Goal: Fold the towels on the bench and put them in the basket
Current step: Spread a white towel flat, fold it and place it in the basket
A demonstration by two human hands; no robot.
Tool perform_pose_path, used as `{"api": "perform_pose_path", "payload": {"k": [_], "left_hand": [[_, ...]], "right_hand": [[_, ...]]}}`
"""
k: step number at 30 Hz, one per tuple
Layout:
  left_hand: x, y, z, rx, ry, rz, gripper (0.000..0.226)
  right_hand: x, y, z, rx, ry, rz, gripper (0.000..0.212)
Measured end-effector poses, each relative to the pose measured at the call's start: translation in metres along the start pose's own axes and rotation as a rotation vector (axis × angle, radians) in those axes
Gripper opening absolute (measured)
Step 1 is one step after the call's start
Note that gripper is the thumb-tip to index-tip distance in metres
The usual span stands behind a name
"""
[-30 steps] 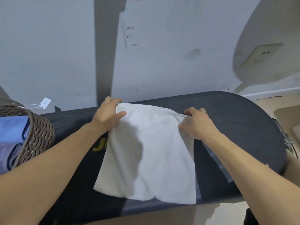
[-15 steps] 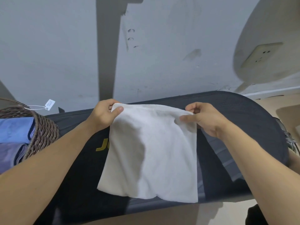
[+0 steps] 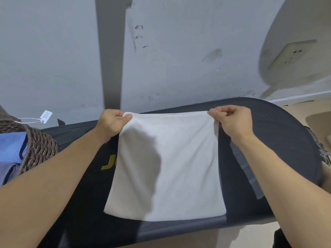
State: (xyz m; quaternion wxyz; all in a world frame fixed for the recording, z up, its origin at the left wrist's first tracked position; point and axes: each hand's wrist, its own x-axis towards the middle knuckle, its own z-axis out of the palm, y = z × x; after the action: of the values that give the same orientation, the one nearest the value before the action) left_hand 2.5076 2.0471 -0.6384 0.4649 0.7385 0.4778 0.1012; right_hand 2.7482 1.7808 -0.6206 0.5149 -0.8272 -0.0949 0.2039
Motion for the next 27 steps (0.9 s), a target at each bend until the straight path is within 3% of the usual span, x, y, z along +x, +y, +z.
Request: {"api": "perform_pose_path", "payload": {"k": [4,9,12,14,16,19,24,27], "left_hand": [[0.004,0.000,-0.002,0.094,-0.061,0.020,0.035],[0.006,0.004,0.009,0.163,0.139,0.068,0.036],[-0.001,0.009,0.013,0.171,0.223,0.058,0.034],[-0.016,0.011,0.008,0.199,0.156,0.011,0.032],[-0.043,0.005,-0.003,0.261,0.054,-0.104,0.024],[-0.108,-0.019,-0.019,0.370,-0.035,-0.273,0.041],[-0.200,-0.055,-0.030,0.420,-0.131,-0.306,0.031],[-0.226,-0.064,-0.026,0.385,-0.083,-0.240,0.018]], "right_hand": [[-0.003,0.013,0.014,-0.139,0.099,-0.038,0.014],[-0.006,0.005,0.018,-0.209,0.114,-0.096,0.005],[-0.009,-0.010,0.018,-0.326,-0.056,-0.075,0.041],[-0.010,-0.023,0.017,-0.426,-0.204,-0.017,0.068],[-0.011,-0.031,0.013,-0.471,-0.257,0.023,0.078],[-0.019,-0.031,0.002,-0.485,-0.253,0.060,0.077],[-0.052,-0.026,-0.012,-0.614,-0.285,0.060,0.072],[-0.086,-0.020,-0.029,-0.724,-0.333,0.073,0.062]]}}
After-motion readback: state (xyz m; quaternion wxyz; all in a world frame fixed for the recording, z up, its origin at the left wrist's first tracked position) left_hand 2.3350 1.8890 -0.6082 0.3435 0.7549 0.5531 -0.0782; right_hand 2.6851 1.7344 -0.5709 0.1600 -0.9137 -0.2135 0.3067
